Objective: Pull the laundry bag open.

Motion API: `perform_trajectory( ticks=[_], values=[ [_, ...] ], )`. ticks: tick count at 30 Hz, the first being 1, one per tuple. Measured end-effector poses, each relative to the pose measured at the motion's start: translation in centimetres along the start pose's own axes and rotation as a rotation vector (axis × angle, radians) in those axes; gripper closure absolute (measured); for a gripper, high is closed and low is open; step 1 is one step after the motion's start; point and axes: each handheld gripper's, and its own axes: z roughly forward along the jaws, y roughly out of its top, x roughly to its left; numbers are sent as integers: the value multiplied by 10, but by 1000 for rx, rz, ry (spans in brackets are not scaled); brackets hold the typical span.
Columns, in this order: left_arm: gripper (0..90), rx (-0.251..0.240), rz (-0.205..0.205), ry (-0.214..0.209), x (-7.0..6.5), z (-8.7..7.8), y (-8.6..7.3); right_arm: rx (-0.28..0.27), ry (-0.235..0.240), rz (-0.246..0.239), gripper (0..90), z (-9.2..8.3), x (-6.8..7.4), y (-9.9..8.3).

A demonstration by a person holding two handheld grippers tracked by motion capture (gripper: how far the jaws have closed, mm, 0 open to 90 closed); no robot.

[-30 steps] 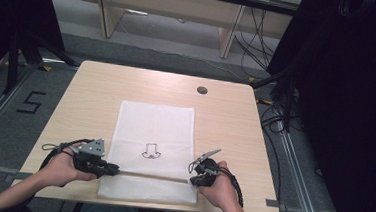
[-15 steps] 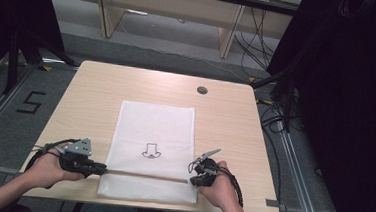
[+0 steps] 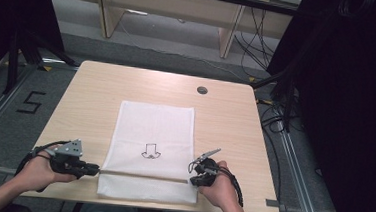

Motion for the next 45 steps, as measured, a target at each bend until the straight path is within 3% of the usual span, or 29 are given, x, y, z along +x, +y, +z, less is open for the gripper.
perform_trajectory(
  ticks=[2,13,19,24,27,29,30,31,32,34,35,36,39,40,44,45],
  values=[
    [823,-4,13,5,1,-1,0,-1,3,0,900,0,1,0],
    [822,6,-7,18,-2,2,-3,-2,4,-2,900,0,-1,0],
    [822,16,15,22,-1,3,-4,-6,5,-6,900,0,-1,0],
    [819,-9,-12,-1,1,2,-6,-9,3,2,900,0,0,-1],
    [802,-46,-18,20,3,-1,-7,-10,5,13,900,0,1,-1],
    [763,-77,-23,25,4,-3,-7,-12,2,8,900,0,0,-1],
    [737,-92,-5,24,5,-4,-5,-21,3,11,893,0,0,-1],
    [705,-114,-25,24,3,-4,-5,-33,7,22,873,0,0,-2],
    [660,-132,-13,28,4,-3,-4,-34,16,56,833,-1,1,-3],
    [585,-130,9,47,5,-3,-2,-60,19,68,694,-1,2,-4],
    [555,-143,-19,57,4,-1,-3,-62,11,57,690,-1,4,-3],
    [531,-149,-21,67,6,-1,-2,-67,-12,39,693,-2,7,-3],
    [471,-168,-45,82,11,-2,-2,-79,-33,46,662,-5,14,-1],
    [455,-172,-70,92,12,-2,-2,-112,-34,10,646,-4,13,0],
    [415,-190,-87,130,18,-3,-3,-159,-53,5,620,-7,16,2],
    [403,-190,-97,147,20,-4,-2,-155,-46,28,617,-8,18,2]
  ],
)
